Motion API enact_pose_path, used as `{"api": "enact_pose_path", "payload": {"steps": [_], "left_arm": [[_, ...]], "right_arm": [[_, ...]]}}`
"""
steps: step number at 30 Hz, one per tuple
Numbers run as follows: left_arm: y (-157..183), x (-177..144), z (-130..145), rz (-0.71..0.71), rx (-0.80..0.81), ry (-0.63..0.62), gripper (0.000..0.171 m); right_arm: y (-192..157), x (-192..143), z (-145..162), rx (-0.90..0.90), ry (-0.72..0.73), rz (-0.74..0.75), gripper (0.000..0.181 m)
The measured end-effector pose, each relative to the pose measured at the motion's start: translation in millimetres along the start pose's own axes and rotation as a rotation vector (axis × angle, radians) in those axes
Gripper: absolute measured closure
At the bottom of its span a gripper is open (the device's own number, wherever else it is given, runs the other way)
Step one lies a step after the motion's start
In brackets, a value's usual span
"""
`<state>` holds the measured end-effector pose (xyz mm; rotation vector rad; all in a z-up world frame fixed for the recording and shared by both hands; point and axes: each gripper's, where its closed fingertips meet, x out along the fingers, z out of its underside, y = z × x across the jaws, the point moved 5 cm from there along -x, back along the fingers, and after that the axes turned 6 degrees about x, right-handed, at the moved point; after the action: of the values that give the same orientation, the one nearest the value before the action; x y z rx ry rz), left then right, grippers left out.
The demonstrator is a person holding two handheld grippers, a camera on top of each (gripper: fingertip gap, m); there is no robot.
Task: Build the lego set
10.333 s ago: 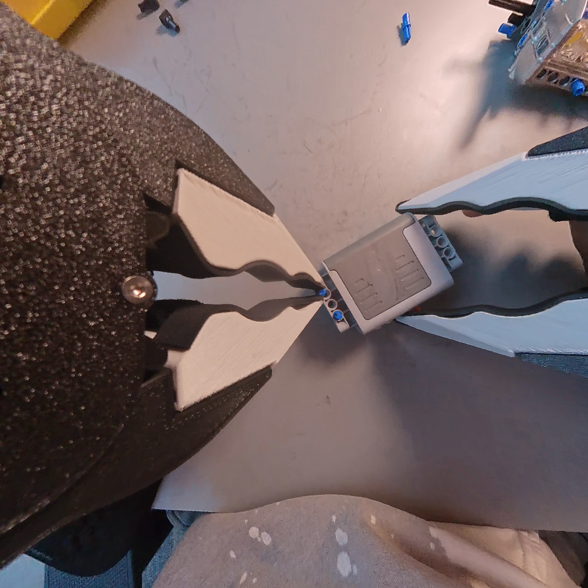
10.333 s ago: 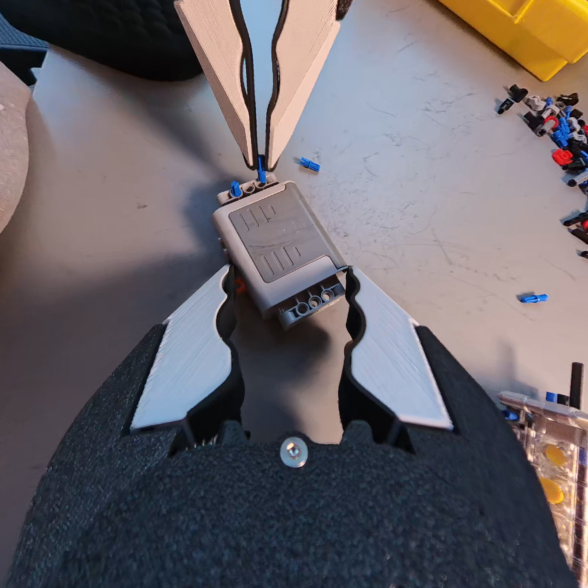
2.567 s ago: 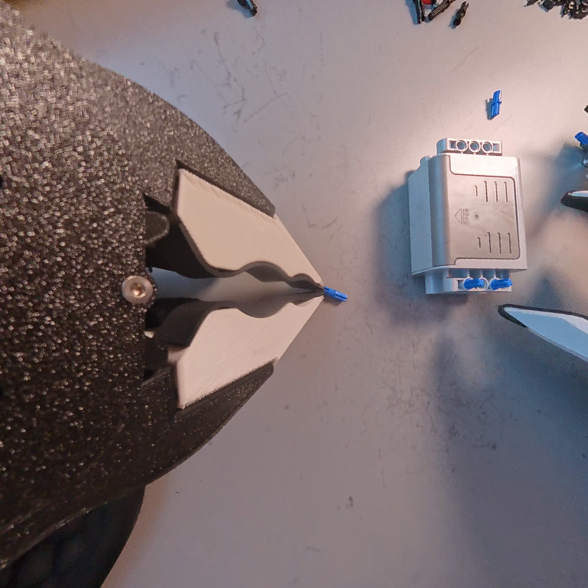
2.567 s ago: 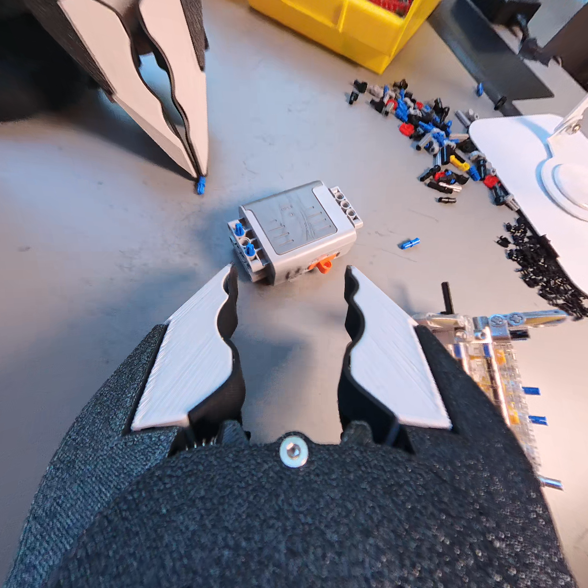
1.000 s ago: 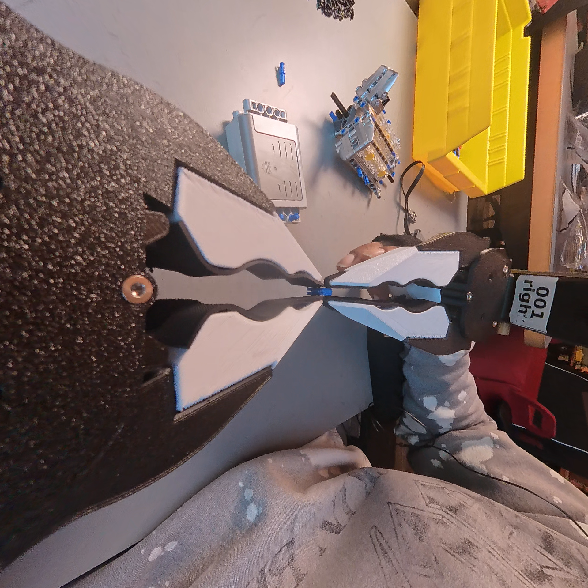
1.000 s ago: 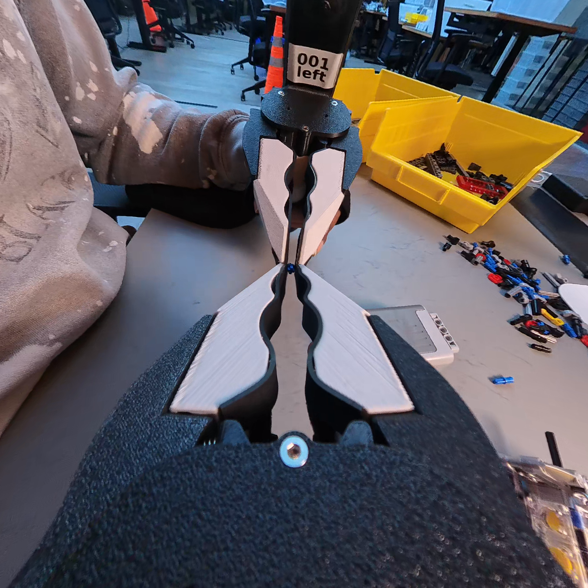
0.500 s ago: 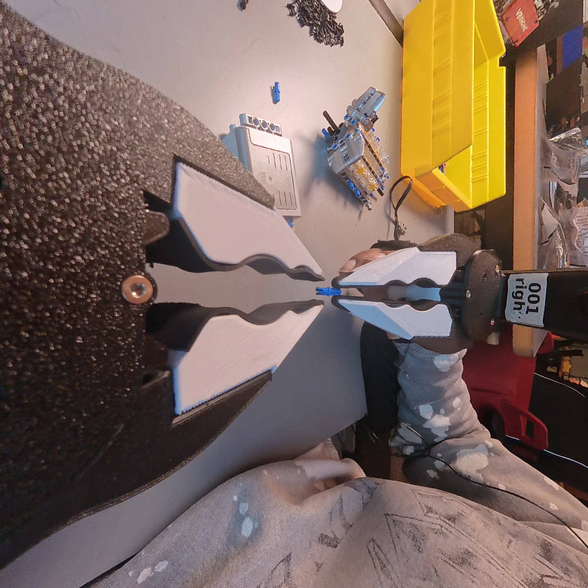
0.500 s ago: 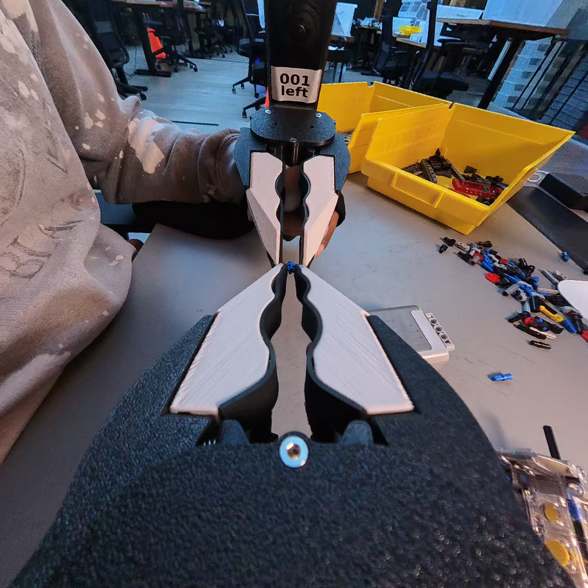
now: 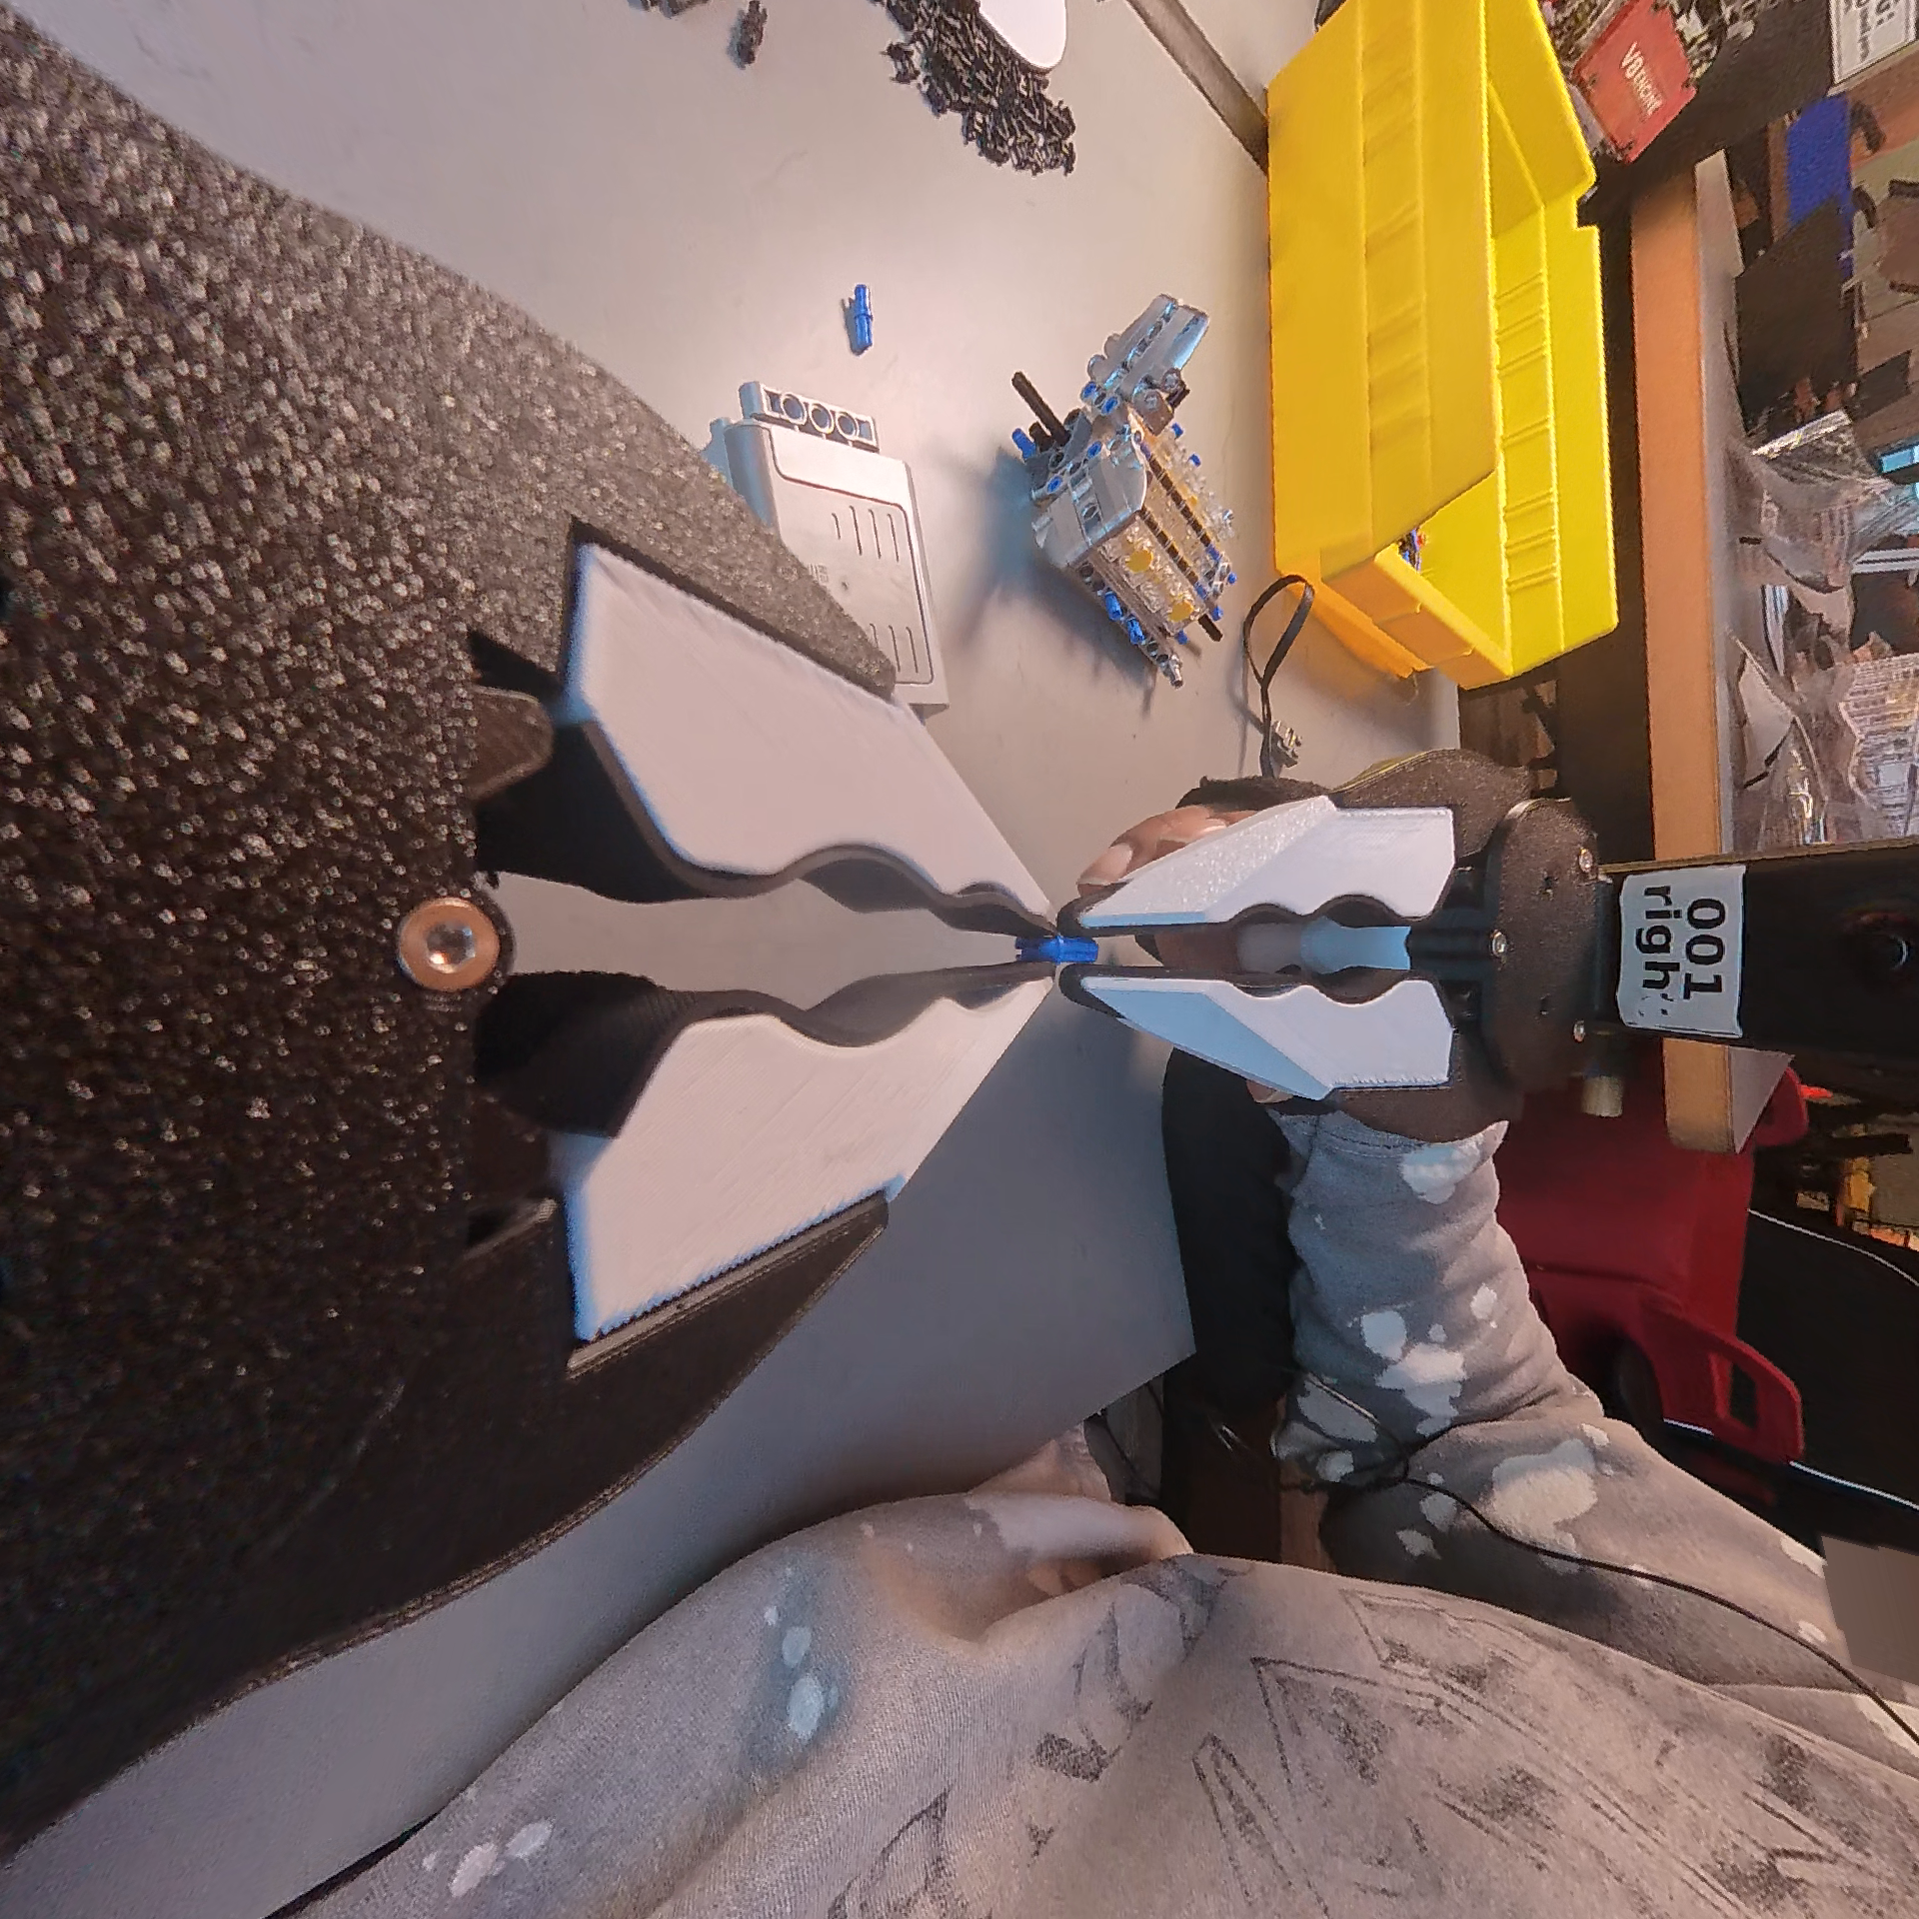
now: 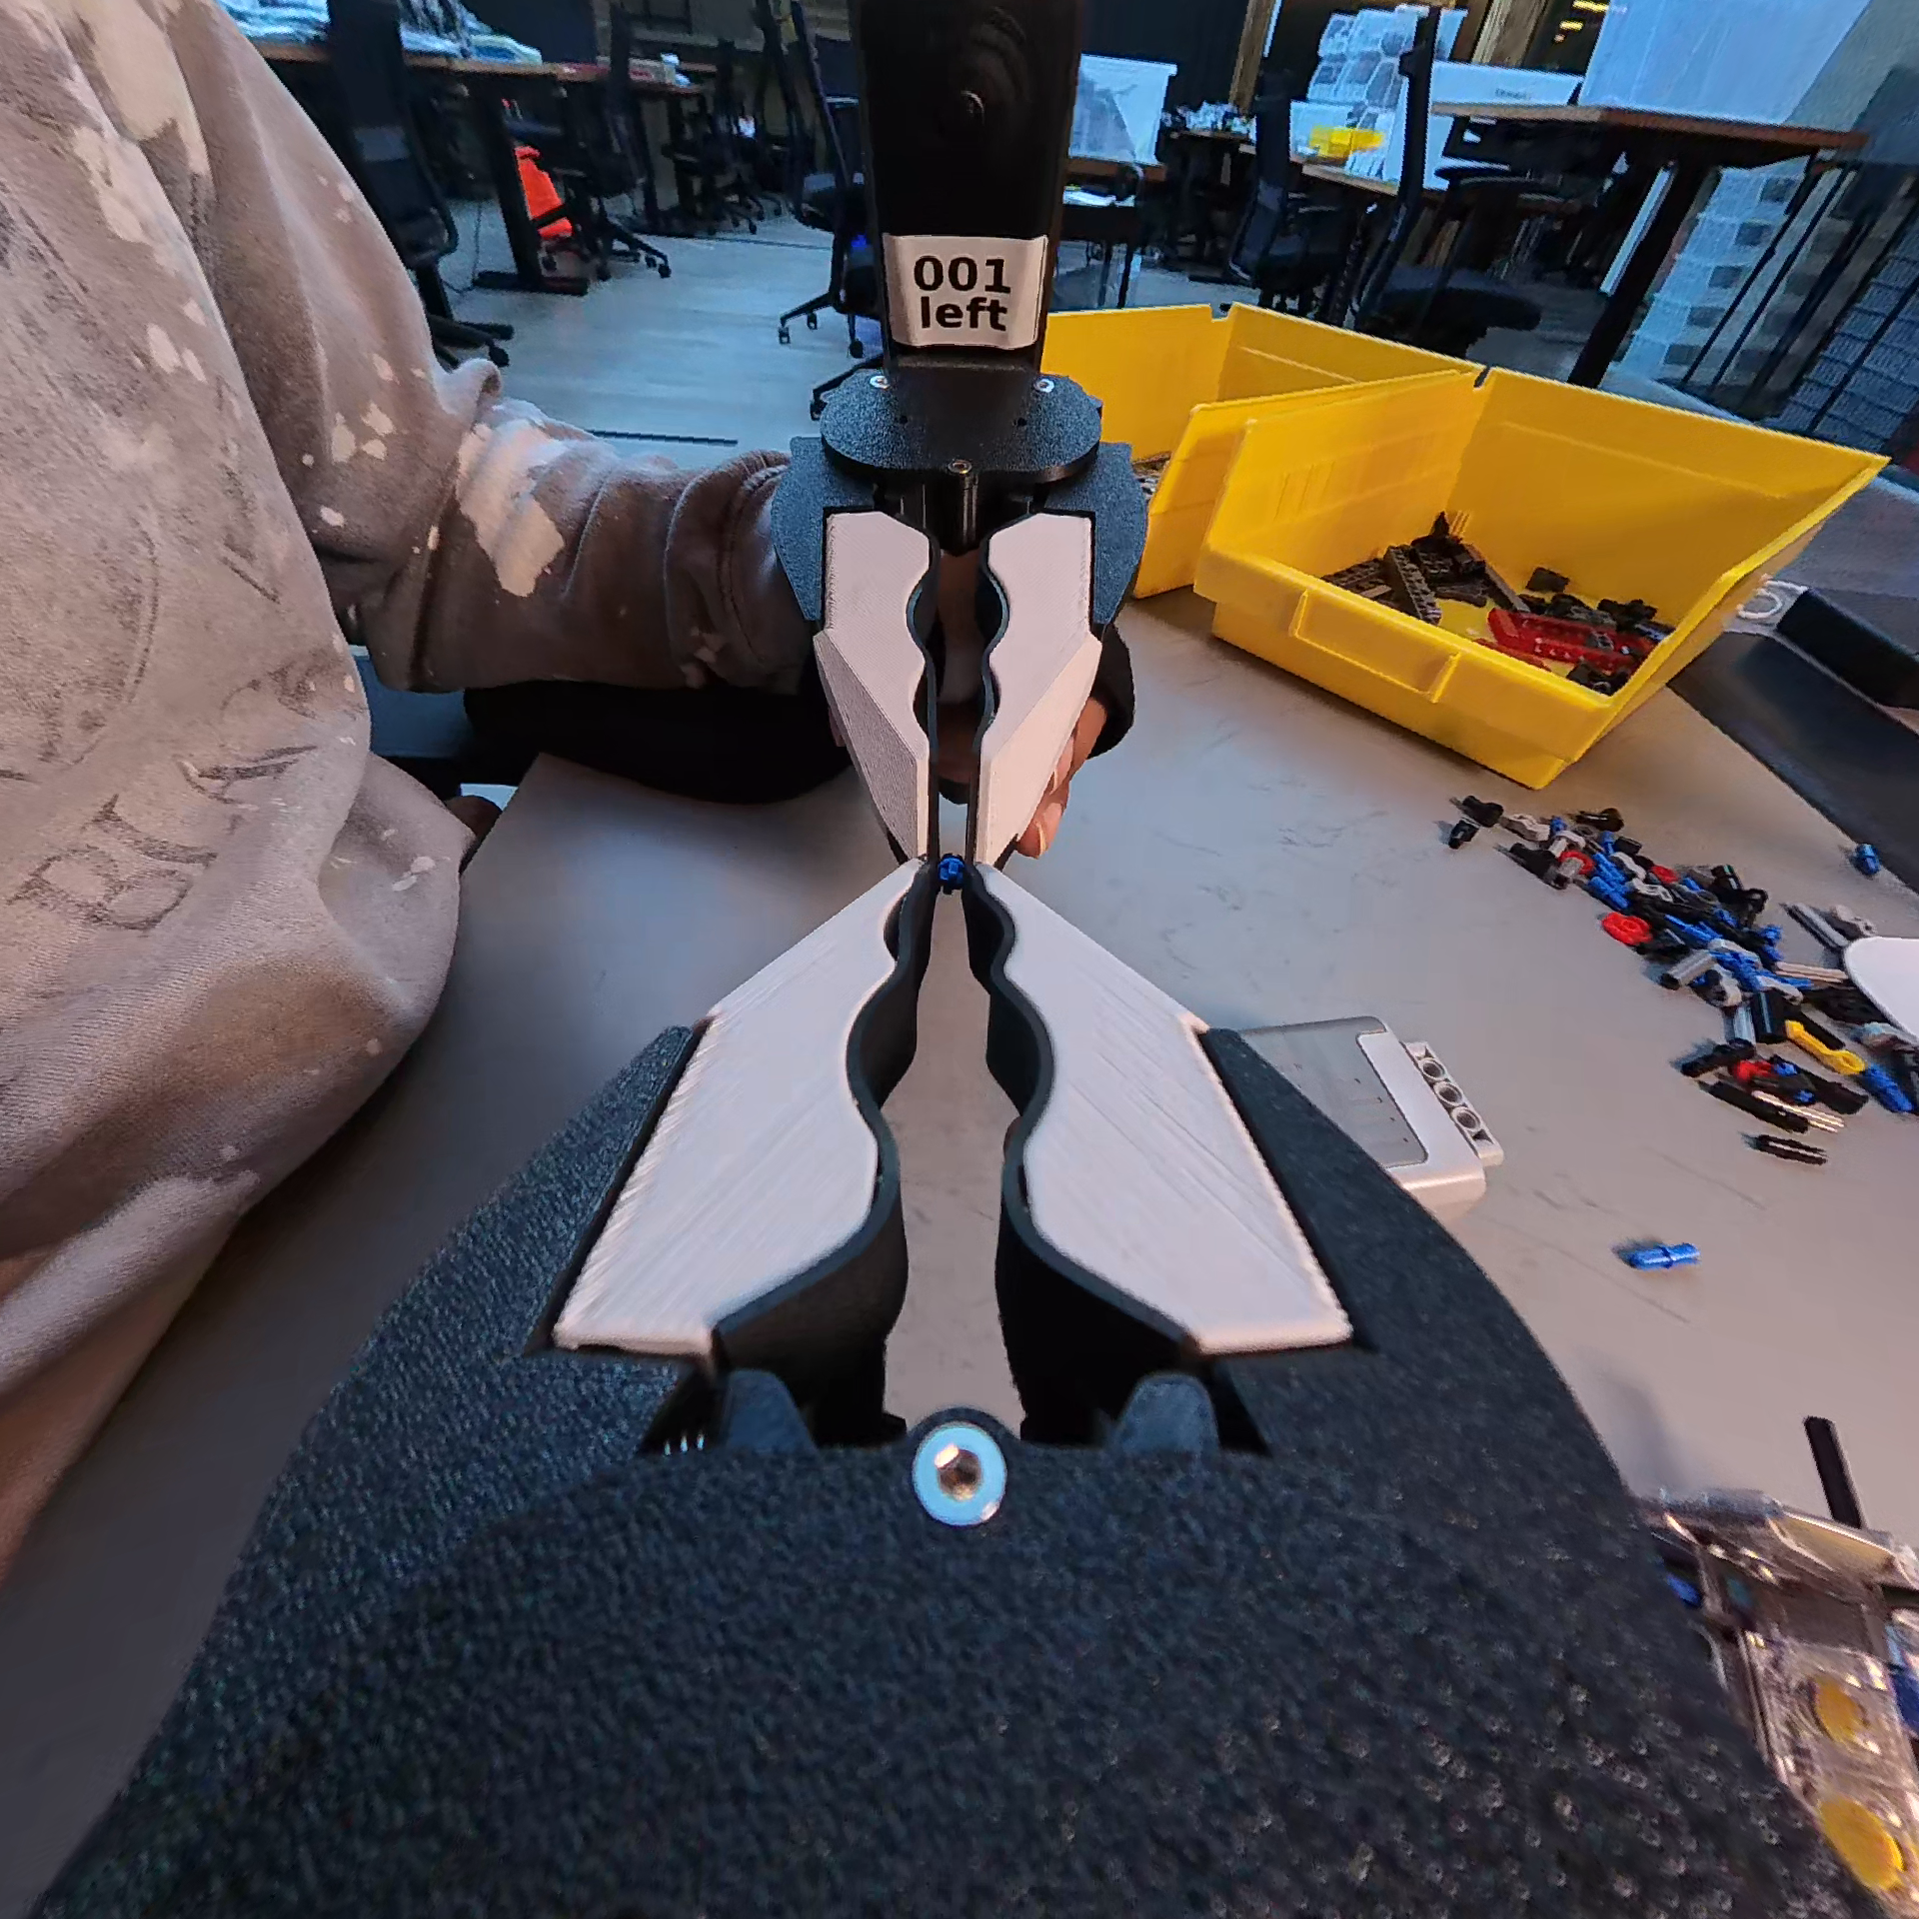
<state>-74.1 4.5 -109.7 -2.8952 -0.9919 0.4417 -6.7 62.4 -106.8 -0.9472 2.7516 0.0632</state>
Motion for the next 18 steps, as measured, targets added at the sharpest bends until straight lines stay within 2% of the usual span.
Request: {"api": "enact_pose_path", "payload": {"steps": [4, 7, 14, 18], "left_arm": [[0.0, 0.4, -1.1, -0.032, 0.047, -0.009, 0.169], [-2.2, 1.7, -2.9, -0.116, 0.141, -0.042, 0.169], [-11.1, 4.2, -7.7, -0.405, 0.489, -0.202, 0.169], [-12.7, 4.9, -10.7, -0.505, 0.639, -0.263, 0.168]], "right_arm": [[1.4, -0.5, -0.4, 0.015, 0.0, 0.011, 0.176], [6.6, -1.9, -2.1, 0.073, 0.021, 0.025, 0.176], [22.6, -2.0, -6.5, 0.257, 0.071, 0.081, 0.174], [26.9, -2.4, -9.1, 0.363, 0.12, 0.075, 0.174]]}}
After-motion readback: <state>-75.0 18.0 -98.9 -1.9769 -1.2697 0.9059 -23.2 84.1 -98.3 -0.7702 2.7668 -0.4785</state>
